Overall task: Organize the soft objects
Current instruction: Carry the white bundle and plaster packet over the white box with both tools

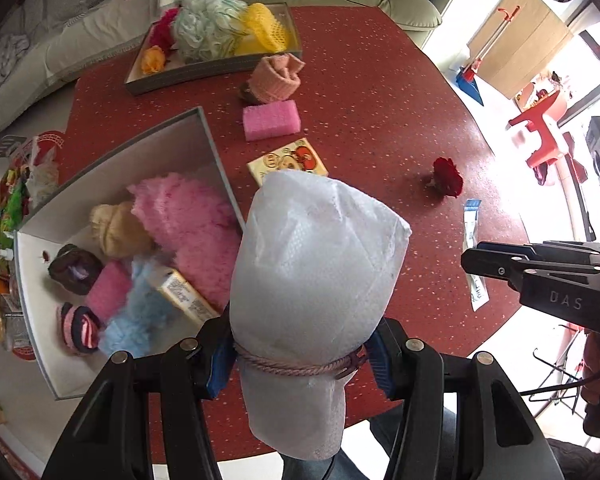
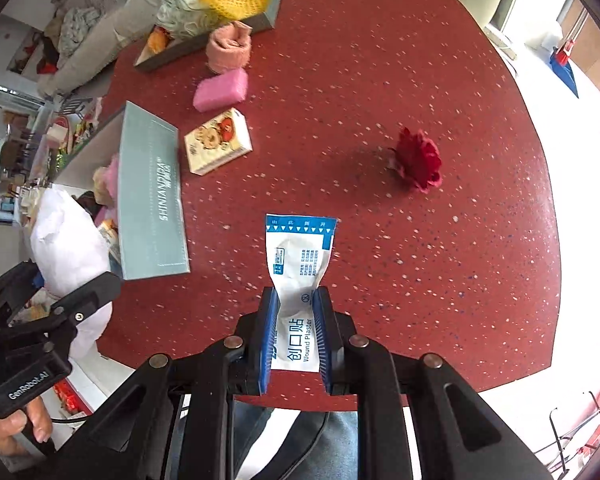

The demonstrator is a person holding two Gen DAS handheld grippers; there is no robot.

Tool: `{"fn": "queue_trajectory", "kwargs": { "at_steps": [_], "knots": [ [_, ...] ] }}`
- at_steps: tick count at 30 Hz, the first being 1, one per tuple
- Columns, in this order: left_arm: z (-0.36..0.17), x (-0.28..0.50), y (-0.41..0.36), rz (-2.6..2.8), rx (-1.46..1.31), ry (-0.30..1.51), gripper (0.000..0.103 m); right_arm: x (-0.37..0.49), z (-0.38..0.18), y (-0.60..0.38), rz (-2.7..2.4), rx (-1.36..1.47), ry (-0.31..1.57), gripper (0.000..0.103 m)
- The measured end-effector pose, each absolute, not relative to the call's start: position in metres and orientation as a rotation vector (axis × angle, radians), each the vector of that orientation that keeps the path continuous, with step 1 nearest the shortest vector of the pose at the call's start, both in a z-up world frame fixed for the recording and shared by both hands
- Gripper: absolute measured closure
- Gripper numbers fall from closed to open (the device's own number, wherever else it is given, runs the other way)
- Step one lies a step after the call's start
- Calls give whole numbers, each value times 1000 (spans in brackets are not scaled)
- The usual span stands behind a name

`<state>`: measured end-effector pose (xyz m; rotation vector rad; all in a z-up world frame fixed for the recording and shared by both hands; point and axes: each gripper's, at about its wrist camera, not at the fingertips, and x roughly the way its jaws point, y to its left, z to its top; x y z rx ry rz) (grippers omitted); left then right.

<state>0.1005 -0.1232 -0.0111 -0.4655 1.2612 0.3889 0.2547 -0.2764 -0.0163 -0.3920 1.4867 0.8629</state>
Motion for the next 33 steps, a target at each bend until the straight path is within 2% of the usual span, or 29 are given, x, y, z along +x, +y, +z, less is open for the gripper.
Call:
{"fn": "queue_trajectory", "kwargs": {
  "at_steps": [16, 33],
  "knots": [
    [-19, -20, -14, 670, -552, 1210, 47, 115, 14, -118, 1143, -578, 1379, 83],
    [-35, -48, 4, 706, -627, 1185, 47, 83, 14, -90, 1154, -684, 1370, 83]
  ]
}}
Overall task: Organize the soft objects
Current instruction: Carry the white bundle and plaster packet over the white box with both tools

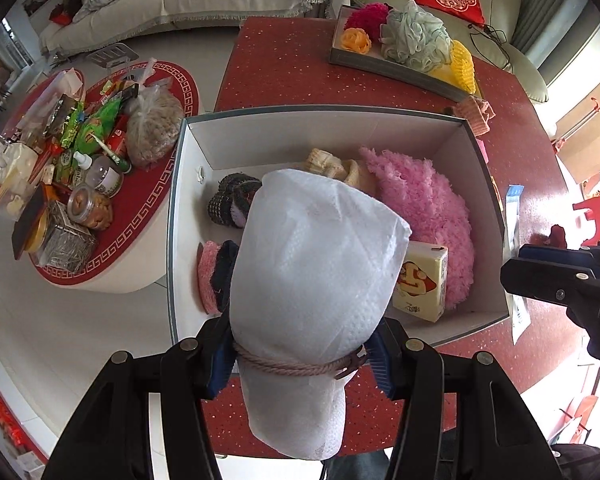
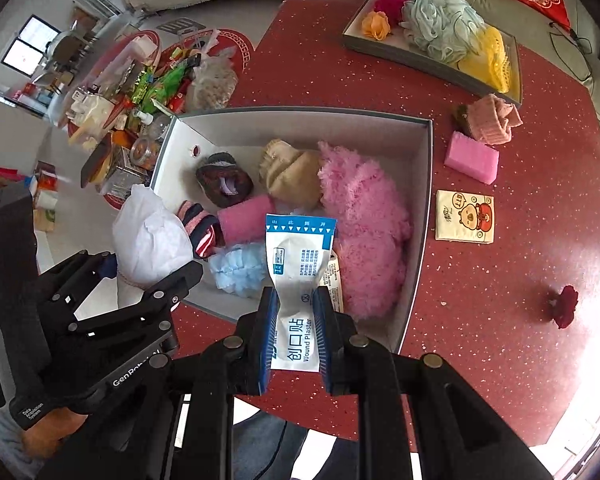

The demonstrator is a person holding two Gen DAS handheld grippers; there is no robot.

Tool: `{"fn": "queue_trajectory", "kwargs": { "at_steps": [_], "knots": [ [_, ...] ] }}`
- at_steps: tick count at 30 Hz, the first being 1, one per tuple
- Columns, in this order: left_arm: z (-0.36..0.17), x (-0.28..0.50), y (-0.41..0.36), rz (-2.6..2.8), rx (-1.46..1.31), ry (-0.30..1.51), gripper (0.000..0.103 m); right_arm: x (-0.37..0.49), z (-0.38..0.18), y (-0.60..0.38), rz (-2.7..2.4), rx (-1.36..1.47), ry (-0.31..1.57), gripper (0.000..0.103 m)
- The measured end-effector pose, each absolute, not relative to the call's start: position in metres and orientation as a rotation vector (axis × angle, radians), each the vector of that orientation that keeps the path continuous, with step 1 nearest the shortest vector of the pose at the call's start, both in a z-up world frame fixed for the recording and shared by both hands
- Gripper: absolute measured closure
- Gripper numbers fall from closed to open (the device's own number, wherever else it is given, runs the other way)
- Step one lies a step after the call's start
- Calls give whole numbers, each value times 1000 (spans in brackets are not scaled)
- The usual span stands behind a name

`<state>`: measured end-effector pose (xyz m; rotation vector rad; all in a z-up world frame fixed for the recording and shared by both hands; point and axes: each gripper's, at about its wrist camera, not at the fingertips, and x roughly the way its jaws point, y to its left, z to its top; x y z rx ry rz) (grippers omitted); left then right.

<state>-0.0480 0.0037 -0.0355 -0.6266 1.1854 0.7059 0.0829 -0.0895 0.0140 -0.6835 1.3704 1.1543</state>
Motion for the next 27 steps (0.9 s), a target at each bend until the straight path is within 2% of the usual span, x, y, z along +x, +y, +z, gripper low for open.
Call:
{"fn": "queue_trajectory", "kwargs": {
  "at_steps": [27],
  "knots": [
    [-47, -49, 23, 699, -645, 1198, 47, 76, 7, -70, 1148, -724, 1387, 83]
  ]
}}
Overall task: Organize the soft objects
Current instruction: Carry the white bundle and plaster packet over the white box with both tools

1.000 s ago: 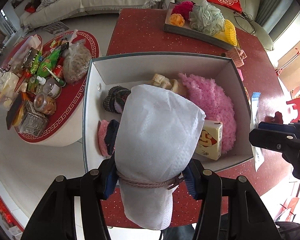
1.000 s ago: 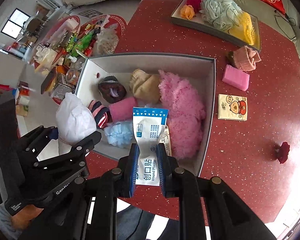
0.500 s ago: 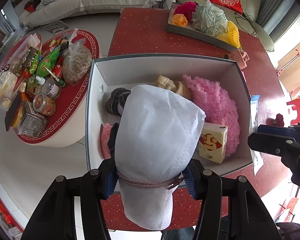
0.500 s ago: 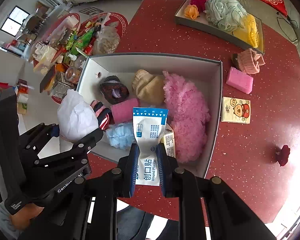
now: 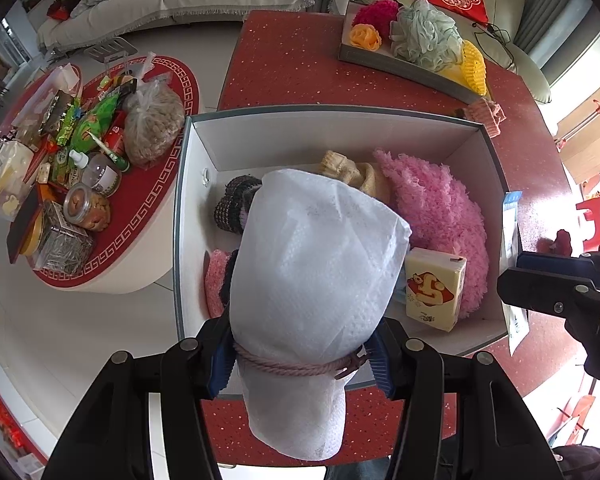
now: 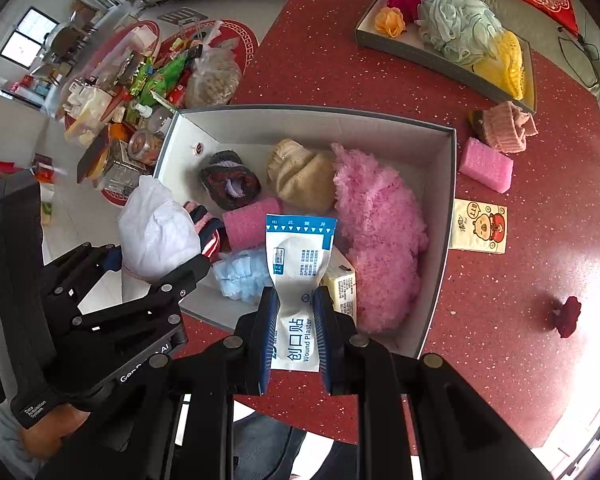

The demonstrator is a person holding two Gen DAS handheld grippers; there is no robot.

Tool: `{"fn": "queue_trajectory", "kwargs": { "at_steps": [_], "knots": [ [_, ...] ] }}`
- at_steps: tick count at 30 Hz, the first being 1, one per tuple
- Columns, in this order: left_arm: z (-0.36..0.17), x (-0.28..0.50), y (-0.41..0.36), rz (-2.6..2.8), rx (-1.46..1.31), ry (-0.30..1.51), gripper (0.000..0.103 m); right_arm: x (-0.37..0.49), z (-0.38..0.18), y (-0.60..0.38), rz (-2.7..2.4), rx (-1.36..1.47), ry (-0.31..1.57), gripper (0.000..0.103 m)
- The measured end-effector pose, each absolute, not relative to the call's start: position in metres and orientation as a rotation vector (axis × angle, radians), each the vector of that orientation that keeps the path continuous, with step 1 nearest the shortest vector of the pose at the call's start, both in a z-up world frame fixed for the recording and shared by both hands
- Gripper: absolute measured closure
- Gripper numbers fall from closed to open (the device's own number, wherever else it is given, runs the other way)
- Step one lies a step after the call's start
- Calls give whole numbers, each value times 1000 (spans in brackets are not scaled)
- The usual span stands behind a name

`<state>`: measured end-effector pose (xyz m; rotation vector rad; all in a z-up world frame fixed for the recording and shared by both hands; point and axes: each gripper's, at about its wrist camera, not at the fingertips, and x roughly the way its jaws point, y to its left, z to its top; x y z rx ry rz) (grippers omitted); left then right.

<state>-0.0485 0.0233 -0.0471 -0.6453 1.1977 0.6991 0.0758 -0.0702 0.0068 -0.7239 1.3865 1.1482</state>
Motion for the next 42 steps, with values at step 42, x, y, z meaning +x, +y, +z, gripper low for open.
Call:
{"fn": "queue_trajectory", "kwargs": {
  "at_steps": [42],
  "knots": [
    [-62, -51, 33, 700, -606, 1257, 47, 94, -16, -74, 1020, -744, 1399, 83]
  ]
}}
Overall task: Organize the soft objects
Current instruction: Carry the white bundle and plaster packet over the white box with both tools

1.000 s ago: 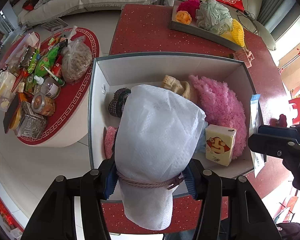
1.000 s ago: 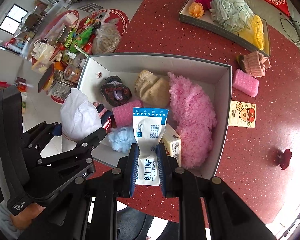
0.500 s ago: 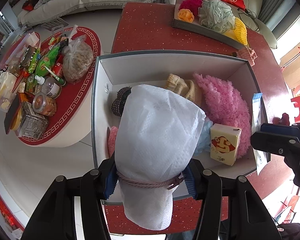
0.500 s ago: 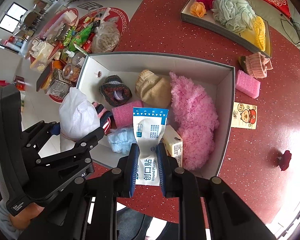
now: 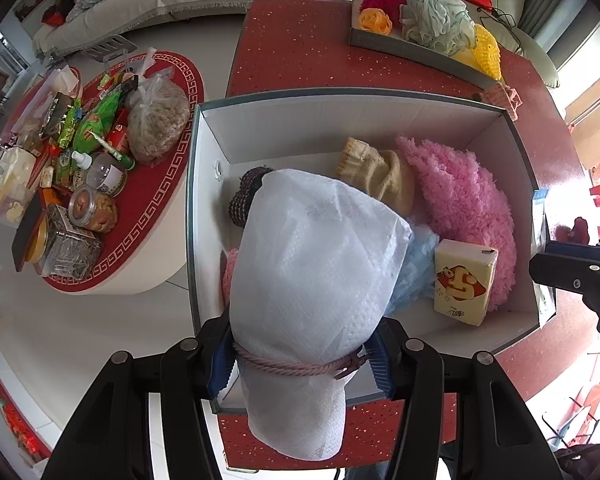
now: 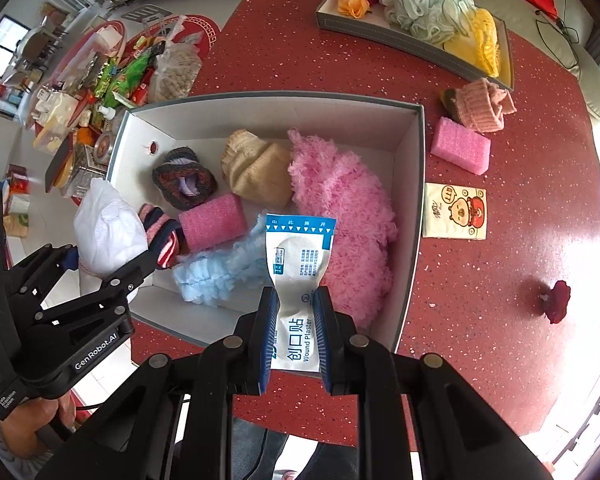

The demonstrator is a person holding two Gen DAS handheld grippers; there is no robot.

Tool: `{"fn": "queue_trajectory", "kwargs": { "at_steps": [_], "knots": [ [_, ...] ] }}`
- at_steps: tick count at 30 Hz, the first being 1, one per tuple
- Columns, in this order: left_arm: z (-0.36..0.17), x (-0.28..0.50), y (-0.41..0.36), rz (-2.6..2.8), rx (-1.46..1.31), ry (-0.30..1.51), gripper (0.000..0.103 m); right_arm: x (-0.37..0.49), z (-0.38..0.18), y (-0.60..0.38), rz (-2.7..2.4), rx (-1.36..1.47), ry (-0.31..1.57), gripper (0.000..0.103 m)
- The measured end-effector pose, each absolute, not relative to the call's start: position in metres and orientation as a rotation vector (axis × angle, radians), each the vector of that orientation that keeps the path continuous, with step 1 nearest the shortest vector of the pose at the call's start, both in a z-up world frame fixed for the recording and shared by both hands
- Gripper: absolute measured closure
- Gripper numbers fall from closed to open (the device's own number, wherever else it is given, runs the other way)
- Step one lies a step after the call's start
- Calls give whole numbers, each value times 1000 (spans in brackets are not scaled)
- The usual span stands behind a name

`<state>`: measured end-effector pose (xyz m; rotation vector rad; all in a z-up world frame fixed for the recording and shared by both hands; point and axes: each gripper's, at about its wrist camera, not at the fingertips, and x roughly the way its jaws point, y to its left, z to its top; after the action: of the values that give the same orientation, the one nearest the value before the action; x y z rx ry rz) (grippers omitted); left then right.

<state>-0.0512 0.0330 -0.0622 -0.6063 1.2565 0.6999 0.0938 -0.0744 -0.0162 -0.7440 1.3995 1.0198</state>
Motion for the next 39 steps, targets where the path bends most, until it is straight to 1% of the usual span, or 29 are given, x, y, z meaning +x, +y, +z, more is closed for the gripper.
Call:
{"fn": "queue_trajectory", "kwargs": {
  "at_steps": [20, 39],
  "knots": [
    [-63, -49, 32, 700, -603, 1269, 47, 82, -27, -72, 1047, -760, 1432, 83],
    [-59, -42, 41, 692, -585, 1261, 47, 88, -24, -69, 1043, -752, 1429, 83]
  ]
}}
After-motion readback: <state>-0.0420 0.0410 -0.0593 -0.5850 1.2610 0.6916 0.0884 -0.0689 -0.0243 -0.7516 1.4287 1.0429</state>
